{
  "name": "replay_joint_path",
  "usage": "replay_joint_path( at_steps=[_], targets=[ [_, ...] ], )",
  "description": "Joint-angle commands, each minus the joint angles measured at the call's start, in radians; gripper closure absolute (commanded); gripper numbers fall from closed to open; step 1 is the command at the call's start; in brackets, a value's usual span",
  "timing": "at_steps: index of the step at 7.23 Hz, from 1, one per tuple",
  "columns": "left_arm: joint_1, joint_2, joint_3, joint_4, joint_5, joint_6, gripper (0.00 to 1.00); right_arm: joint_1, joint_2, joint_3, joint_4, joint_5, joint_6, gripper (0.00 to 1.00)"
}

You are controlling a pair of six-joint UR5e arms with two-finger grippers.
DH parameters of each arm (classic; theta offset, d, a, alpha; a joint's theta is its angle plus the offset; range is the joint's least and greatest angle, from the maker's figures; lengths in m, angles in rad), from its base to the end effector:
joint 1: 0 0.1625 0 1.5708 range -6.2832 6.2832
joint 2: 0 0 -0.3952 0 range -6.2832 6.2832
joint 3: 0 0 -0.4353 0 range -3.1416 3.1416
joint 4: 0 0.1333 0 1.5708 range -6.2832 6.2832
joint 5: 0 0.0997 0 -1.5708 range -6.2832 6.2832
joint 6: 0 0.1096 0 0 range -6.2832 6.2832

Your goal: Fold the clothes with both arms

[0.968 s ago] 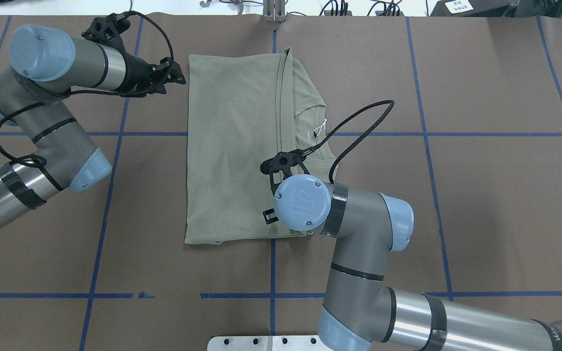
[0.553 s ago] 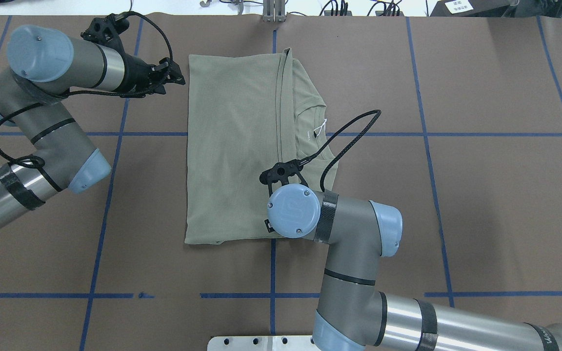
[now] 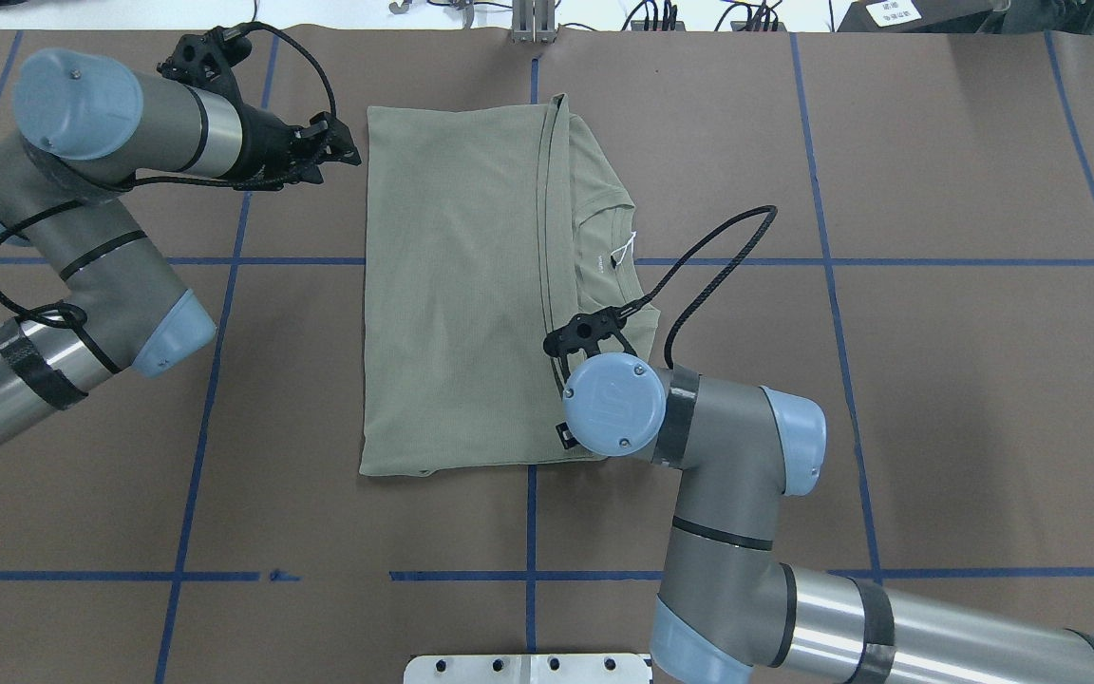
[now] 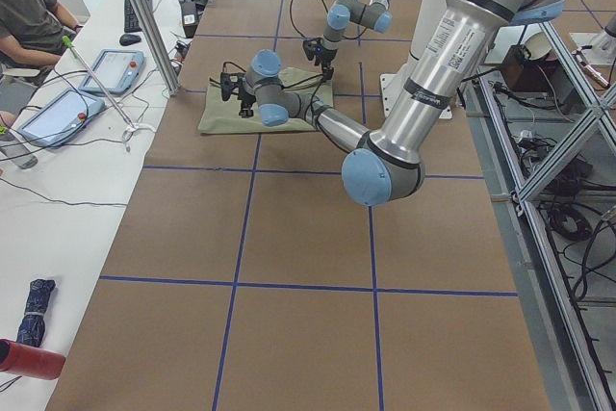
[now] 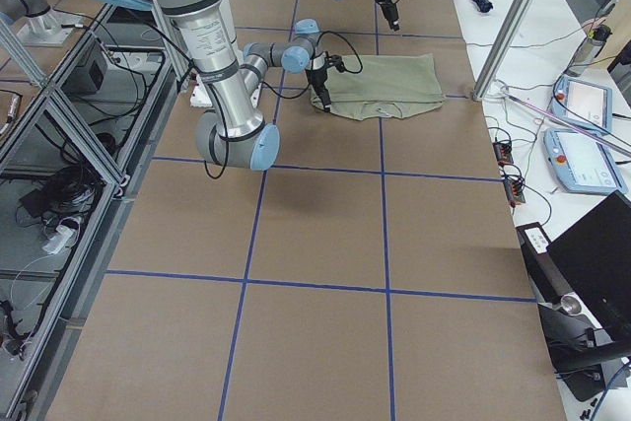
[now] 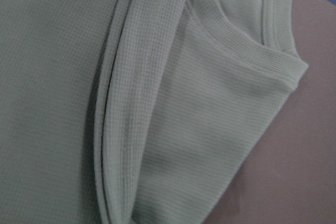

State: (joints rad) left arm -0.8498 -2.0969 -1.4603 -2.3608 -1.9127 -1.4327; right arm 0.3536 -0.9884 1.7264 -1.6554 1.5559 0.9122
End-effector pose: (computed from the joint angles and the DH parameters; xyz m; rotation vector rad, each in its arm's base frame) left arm 0.4085 -0.6111 0.2723 0.3041 1.2001 -0.4135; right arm -0.5961 -0.3639 0.2261 0.3305 -0.5666 -0.2892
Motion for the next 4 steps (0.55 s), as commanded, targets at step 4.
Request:
replay_joint_path(
  at_steps=[4],
  targets=[
    [-0.002,0.002,-0.009,0.000,-0.016,-0.002,0.38,0.034,-0.121,0.152,-0.014,-0.002,-0.090,0.00]
  ],
)
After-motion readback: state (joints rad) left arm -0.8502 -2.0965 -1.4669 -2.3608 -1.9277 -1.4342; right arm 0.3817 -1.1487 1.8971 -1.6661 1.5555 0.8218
